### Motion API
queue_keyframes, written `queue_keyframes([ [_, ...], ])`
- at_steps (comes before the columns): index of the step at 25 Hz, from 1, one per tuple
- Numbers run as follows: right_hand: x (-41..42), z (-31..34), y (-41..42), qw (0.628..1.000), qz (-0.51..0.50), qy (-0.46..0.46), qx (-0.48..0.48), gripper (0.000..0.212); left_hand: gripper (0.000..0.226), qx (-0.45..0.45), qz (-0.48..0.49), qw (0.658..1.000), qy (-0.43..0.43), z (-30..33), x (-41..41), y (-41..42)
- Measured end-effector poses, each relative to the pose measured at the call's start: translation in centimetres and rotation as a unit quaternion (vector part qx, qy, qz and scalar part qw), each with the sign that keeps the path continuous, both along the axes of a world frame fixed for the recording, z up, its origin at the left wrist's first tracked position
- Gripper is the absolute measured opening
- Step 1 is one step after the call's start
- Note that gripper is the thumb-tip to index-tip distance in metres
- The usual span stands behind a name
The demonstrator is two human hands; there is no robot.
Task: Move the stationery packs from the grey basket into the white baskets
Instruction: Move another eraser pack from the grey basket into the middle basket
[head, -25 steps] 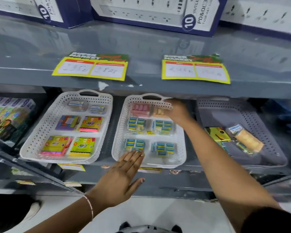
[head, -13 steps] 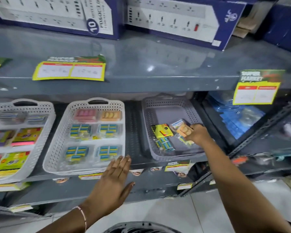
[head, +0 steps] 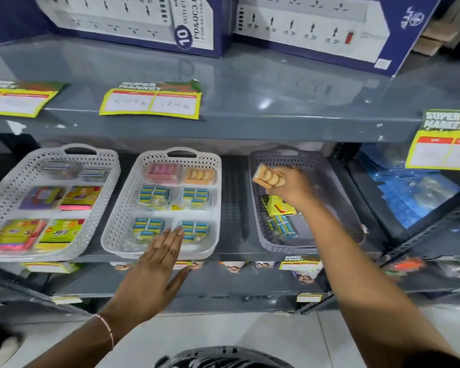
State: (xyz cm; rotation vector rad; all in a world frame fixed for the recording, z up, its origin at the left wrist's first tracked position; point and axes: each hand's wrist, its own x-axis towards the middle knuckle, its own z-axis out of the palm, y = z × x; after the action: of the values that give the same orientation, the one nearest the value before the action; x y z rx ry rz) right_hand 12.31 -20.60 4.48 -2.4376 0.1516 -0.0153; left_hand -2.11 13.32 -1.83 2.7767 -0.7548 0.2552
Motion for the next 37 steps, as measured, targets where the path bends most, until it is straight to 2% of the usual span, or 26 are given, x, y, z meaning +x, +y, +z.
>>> queue_keyframes([
  [2, 2.2, 0.6, 4.9, 0.998, 0.066, -0.018, -0.009, 0.040, 0.071, -0.002, 0.021, 1.000, 0.010, 0.4, 0.1, 3.3],
  [4, 4.6, 0.6, 9.8, 0.992, 0.107, -0.035, -0.059, 0.039, 0.072, 0.001, 0.037, 0.999, 0.026, 0.3, 0.3, 6.7],
  [8, 8.9, -0.9, 16.7, 0.981, 0.143, 0.010, -0.130, 0.031, 0.077, 0.019, 0.038, 0.996, 0.073, -0.7, 0.5, 11.3],
  [13, 11.9, -3.9, 18.9, 0.975, 0.121, 0.077, -0.172, 0.034, 0.076, 0.028, -0.010, 0.996, 0.081, -1.4, 0.5, 12.2],
  [22, 12.5, -3.1, 19.4, 0.955, 0.121, 0.095, -0.253, 0.042, 0.078, 0.018, -0.024, 0.997, 0.070, -1.1, 0.6, 12.4],
  [28, 11.6, -3.3, 18.9, 0.964, 0.137, 0.089, -0.210, 0.051, 0.077, 0.020, -0.018, 0.997, 0.073, -1.2, 0.5, 12.3],
  [31, 10.2, -2.0, 18.6, 0.982, 0.130, 0.050, -0.128, 0.055, 0.077, 0.021, -0.006, 0.998, 0.066, -0.9, 0.3, 12.0],
  [33, 8.8, -0.7, 17.8, 0.993, 0.112, 0.011, -0.029, 0.039, 0.076, 0.017, -0.004, 0.998, 0.057, -0.5, 0.3, 11.1],
  [34, 7.8, -0.1, 16.8, 0.995, 0.101, -0.007, 0.012, 0.037, 0.075, 0.015, -0.009, 0.998, 0.052, -0.2, 0.3, 10.2],
  [37, 5.0, 0.0, 11.1, 0.998, 0.040, -0.050, 0.029, 0.044, 0.072, 0.000, -0.040, 0.998, 0.044, 0.5, 0.8, 5.8],
])
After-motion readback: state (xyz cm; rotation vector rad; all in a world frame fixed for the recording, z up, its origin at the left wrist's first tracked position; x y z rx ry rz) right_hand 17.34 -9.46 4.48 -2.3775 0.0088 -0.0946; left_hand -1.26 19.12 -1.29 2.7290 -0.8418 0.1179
